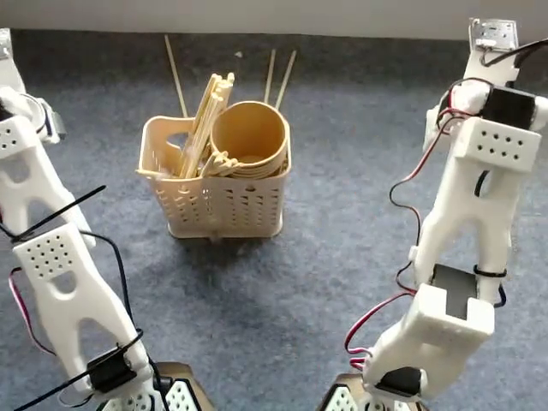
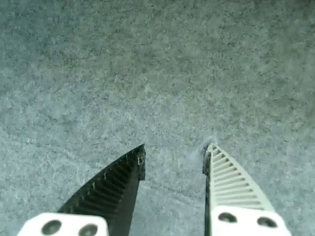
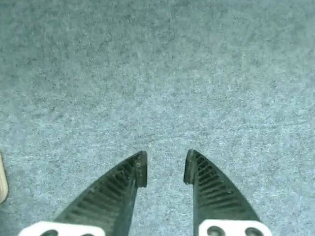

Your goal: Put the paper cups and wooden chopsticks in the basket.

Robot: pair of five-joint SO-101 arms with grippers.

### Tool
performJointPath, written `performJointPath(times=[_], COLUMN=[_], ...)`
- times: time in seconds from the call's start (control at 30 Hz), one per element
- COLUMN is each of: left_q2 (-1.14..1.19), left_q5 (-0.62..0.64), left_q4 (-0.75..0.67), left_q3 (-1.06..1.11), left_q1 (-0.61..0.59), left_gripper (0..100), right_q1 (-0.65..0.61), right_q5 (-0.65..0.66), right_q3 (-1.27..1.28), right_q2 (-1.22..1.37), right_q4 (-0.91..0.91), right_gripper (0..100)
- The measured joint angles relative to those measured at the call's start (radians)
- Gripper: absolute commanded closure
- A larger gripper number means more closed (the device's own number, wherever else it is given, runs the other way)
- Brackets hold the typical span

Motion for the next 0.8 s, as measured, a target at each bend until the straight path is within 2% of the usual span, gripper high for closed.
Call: performJointPath(times=[0.23, 0.4, 0.53, 0.67, 0.8], left_q2=[0.021, 0.021, 0.021, 0.014, 0.008], left_q5=[0.190, 0.209, 0.209, 0.210, 0.210], left_q4=[-0.232, -0.345, -0.427, -0.529, -0.628], left_q3=[-0.002, -0.002, 0.038, 0.181, 0.359], left_q1=[0.169, 0.331, 0.405, 0.431, 0.439], left_gripper=[78, 78, 78, 78, 78], right_q1=[0.002, -0.018, -0.057, -0.055, -0.060], right_q5=[-0.002, 0.005, 0.043, 0.046, 0.048], right_q3=[0.423, 0.867, 1.223, 1.475, 1.574], right_q2=[-0.112, -0.311, -0.497, -0.664, -0.786], right_q4=[-0.305, -0.569, -0.750, -0.822, -0.836], right_gripper=[86.1, 86.1, 86.1, 86.1, 86.1])
